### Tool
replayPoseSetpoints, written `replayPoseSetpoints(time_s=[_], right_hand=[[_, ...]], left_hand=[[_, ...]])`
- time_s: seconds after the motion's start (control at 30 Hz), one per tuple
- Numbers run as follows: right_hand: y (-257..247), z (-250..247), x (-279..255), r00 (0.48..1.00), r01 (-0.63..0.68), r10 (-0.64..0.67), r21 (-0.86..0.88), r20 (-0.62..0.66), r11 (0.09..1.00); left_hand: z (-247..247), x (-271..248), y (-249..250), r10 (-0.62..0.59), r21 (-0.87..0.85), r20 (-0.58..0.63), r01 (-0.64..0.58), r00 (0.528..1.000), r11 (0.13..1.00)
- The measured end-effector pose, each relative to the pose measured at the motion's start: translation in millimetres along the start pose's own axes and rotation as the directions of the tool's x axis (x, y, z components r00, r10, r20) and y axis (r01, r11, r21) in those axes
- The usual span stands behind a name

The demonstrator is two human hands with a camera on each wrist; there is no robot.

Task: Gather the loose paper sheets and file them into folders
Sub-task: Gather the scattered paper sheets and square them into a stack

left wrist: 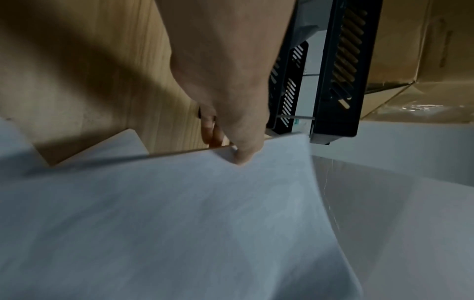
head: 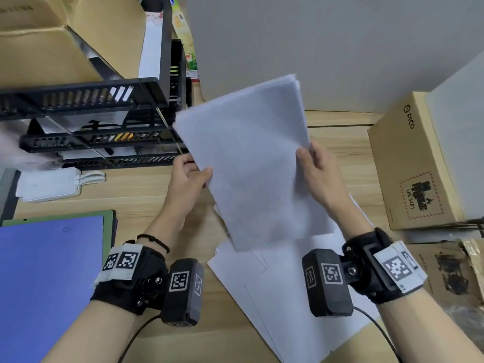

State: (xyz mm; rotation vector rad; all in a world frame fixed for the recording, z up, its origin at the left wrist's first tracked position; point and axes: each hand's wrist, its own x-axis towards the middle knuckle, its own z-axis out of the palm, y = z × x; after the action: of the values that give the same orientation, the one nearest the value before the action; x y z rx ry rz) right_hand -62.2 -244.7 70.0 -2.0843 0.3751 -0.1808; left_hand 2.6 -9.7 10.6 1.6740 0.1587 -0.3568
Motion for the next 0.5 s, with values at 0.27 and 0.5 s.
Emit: replayPoseSetpoints(time_s=[0.27,0.5], right_hand=[[11.9,-7.6,-2.5,0.898,0.138,0.037,-0.360,0.439,0.923],[30.8,-3.0,-9.5,0.895,-0.047,0.111,-0.156,0.433,0.987]], left_hand=[[-5.4,-2.0,46.4,0.184,0.382,0.306,-0.298,0.934,0.875],[-11.9,-4.1,17.7,-0.142,0.290,0.489,-0.007,0.860,0.957]])
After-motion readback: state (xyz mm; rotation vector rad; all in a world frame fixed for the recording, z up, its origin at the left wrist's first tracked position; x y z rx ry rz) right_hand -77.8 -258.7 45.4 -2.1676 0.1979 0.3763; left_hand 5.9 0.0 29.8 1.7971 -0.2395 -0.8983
